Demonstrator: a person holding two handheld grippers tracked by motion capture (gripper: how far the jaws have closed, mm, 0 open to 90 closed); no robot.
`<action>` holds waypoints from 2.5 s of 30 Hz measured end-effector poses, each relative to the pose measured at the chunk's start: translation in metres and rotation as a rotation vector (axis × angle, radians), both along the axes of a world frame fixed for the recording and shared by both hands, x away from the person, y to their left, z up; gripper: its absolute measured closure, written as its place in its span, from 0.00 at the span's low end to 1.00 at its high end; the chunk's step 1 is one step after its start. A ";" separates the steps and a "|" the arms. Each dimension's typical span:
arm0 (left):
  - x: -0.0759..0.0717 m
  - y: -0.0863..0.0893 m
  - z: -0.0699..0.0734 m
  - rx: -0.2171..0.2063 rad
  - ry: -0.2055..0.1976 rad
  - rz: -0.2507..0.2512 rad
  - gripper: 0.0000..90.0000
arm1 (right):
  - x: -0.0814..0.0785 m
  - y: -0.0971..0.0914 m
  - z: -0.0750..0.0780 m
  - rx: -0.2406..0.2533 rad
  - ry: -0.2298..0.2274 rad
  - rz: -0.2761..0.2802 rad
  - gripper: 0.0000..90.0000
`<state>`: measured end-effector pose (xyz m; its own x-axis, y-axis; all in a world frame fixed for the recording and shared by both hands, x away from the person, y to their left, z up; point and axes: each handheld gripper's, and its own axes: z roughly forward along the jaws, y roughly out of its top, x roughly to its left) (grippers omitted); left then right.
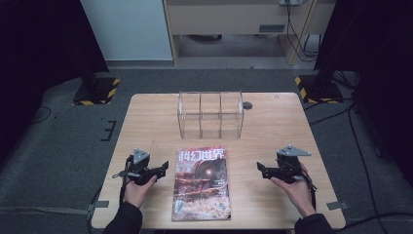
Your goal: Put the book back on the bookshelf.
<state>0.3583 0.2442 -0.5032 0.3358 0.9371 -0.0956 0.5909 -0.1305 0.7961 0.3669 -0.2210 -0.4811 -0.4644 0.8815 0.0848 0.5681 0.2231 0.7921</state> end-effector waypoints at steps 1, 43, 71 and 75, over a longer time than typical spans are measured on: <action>0.000 -0.001 0.000 0.005 -0.003 -0.002 0.18 | 0.000 0.002 0.001 -0.003 -0.003 0.010 0.12; 0.008 -0.040 -0.022 0.062 0.045 -0.140 0.19 | 0.010 0.099 -0.007 0.061 0.019 0.162 0.27; 0.011 -0.056 -0.033 0.075 0.088 -0.206 0.06 | 0.005 0.130 -0.045 -0.007 0.115 0.207 0.39; 0.012 -0.057 -0.033 0.081 0.096 -0.215 0.02 | 0.005 0.131 -0.046 -0.016 0.105 0.207 0.38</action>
